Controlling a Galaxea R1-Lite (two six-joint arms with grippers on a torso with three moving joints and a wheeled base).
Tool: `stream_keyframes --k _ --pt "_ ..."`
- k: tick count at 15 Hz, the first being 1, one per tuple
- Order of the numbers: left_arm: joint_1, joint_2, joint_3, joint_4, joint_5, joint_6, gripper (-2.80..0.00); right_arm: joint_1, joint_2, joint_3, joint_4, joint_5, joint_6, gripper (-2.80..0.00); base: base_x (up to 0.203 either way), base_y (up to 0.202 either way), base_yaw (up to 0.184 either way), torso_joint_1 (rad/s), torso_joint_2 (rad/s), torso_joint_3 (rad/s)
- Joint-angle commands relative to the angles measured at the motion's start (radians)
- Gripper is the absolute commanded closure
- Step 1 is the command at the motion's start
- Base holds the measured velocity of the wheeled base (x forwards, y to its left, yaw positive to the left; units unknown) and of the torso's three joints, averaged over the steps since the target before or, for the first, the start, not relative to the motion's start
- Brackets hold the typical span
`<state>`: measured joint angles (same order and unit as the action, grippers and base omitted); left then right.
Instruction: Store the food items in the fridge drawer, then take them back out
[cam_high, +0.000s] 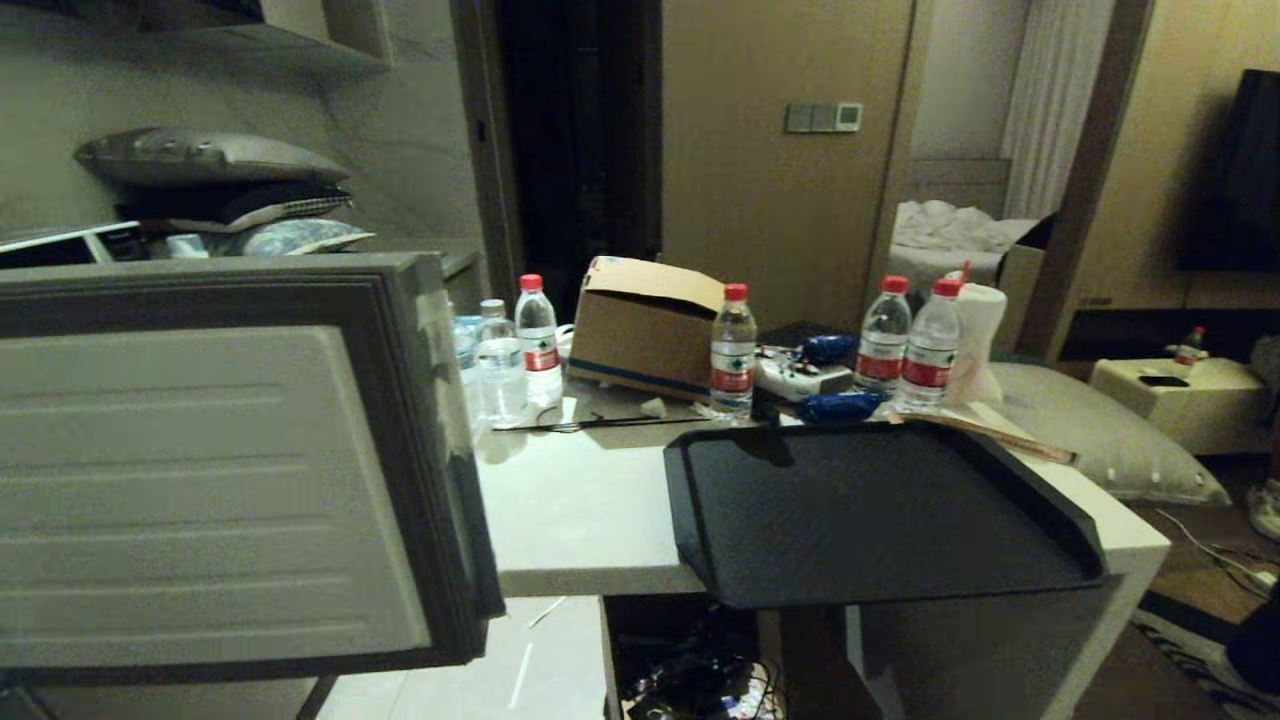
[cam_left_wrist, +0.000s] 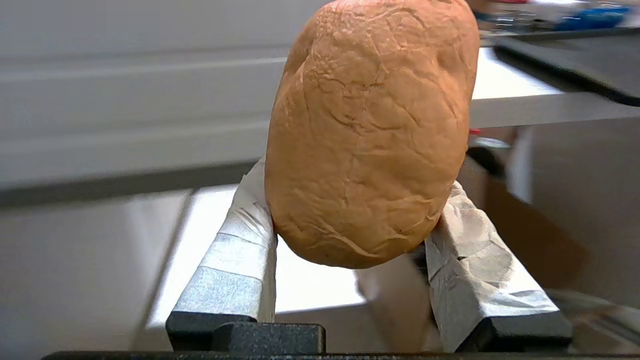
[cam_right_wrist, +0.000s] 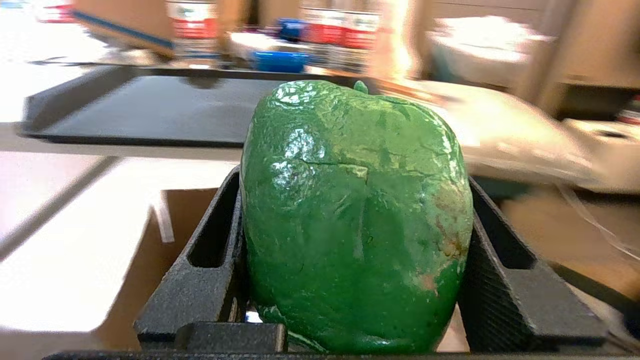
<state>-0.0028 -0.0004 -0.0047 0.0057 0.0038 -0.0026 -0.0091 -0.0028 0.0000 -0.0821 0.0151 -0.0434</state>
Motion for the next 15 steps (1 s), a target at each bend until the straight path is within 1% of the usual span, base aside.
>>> stream_keyframes --k 1,15 --pt "0.000 0.000 0.000 0.000 0.001 0.000 0.00 0.000 0.003 0.031 -0.001 0.000 -0.001 0.00 0.003 -0.010 0.173 0.002 0.01 -0.001" --pt "0.000 0.000 0.000 0.000 0.001 0.000 0.00 0.000 0.003 0.029 -0.001 -0.001 0.016 0.00 0.000 -0.008 0.175 0.004 0.00 0.001"
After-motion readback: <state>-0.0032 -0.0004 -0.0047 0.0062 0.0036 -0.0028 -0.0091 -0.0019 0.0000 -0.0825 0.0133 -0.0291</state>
